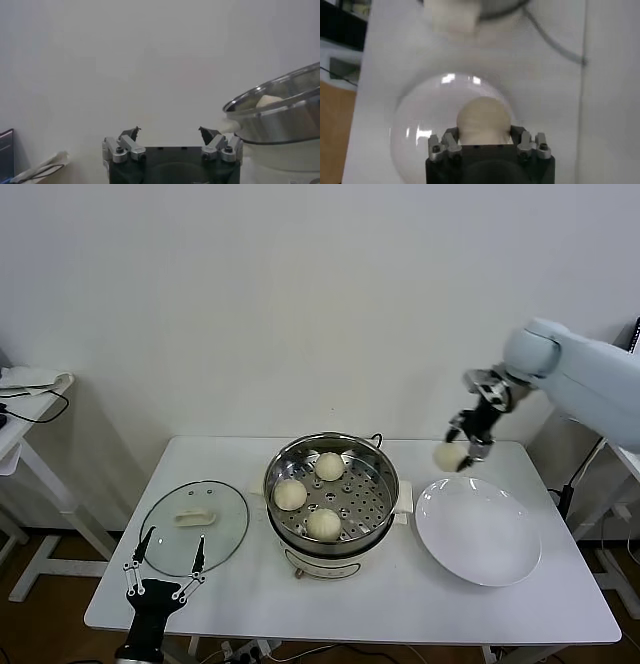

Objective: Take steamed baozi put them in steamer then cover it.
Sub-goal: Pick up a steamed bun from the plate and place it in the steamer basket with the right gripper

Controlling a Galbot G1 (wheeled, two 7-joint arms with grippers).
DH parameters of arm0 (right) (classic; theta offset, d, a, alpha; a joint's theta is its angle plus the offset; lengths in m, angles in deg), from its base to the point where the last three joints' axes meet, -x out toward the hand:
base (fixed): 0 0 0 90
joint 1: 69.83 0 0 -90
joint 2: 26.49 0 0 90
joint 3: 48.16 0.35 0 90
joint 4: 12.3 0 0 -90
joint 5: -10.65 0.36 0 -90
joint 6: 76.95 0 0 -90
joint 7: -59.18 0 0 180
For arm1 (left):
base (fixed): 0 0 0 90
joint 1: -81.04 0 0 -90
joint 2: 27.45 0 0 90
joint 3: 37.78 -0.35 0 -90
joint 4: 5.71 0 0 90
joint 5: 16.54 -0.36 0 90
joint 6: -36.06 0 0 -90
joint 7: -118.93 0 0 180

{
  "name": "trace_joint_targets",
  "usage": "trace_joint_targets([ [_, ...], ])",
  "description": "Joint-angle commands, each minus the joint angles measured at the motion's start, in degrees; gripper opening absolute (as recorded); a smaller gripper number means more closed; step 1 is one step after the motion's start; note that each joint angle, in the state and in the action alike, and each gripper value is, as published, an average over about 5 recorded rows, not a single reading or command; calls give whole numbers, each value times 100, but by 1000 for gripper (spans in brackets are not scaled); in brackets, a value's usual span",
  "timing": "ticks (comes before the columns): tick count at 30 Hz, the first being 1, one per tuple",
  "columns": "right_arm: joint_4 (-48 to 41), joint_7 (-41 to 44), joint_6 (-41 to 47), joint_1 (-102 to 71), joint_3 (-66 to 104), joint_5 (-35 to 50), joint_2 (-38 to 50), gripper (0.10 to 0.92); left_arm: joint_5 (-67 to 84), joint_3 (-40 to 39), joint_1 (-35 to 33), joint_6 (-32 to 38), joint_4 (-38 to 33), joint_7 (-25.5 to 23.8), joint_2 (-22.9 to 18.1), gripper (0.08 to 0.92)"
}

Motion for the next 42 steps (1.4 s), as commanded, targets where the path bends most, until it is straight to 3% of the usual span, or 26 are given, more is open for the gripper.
trace_joint_targets([
  [1,876,-516,512,991,-1115,1360,-1192,670,7,12,16,-16,-22,13,3,823],
  [13,478,-1057,804,414,-1436,1134,-1949,662,27,32,24,-6,-28,42,-3,823],
  [42,252,-1236,895,-146,-1505,728,-1951,682,42,99,31,-7,-21,96,-20,823],
])
